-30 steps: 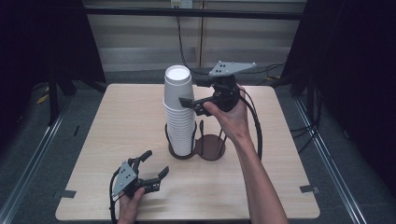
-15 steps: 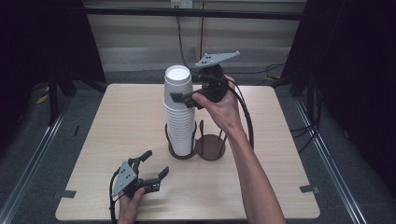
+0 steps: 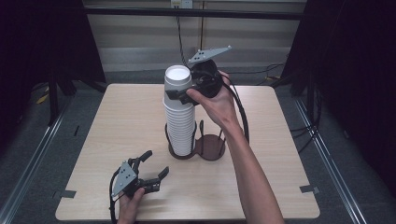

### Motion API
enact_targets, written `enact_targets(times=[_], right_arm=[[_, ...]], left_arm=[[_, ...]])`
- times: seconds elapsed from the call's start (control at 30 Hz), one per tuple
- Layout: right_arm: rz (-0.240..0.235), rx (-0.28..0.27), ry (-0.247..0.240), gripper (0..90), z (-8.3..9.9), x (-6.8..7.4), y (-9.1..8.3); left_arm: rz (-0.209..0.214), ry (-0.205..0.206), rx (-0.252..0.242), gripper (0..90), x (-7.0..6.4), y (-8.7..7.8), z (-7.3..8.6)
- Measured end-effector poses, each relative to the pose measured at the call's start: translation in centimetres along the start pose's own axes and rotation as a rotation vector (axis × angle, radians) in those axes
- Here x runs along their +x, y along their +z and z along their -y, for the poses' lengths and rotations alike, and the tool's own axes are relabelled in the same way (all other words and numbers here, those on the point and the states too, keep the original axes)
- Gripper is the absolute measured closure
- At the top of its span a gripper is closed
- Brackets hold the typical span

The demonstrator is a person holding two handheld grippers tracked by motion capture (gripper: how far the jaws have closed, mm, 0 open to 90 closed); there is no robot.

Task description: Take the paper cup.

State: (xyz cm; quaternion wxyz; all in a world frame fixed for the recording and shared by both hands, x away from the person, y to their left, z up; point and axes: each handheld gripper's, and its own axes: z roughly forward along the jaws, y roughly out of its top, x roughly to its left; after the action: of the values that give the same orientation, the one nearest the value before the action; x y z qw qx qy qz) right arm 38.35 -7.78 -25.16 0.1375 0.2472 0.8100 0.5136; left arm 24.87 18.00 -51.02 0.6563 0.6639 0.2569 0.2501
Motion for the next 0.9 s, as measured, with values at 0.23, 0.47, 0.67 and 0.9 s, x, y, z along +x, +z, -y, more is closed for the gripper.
enact_targets(times=[0.23,0.47,0.67,0.9], right_arm=[[0.000,0.012,0.006,18.3,-0.33,-0.05,0.00],[0.003,0.008,0.001,18.7,-0.38,0.01,-0.07],[0.012,-0.022,-0.006,18.9,-0.69,0.22,-0.52],[0.013,-0.061,-0.002,19.2,-1.01,0.33,-0.86]], left_arm=[[0.000,0.002,0.002,16.1,0.02,-0.01,0.00],[0.000,0.002,0.001,16.1,0.02,-0.02,0.00],[0.001,-0.001,0.000,16.1,0.00,0.00,0.00],[0.001,0.000,0.000,16.1,0.01,0.00,0.00]])
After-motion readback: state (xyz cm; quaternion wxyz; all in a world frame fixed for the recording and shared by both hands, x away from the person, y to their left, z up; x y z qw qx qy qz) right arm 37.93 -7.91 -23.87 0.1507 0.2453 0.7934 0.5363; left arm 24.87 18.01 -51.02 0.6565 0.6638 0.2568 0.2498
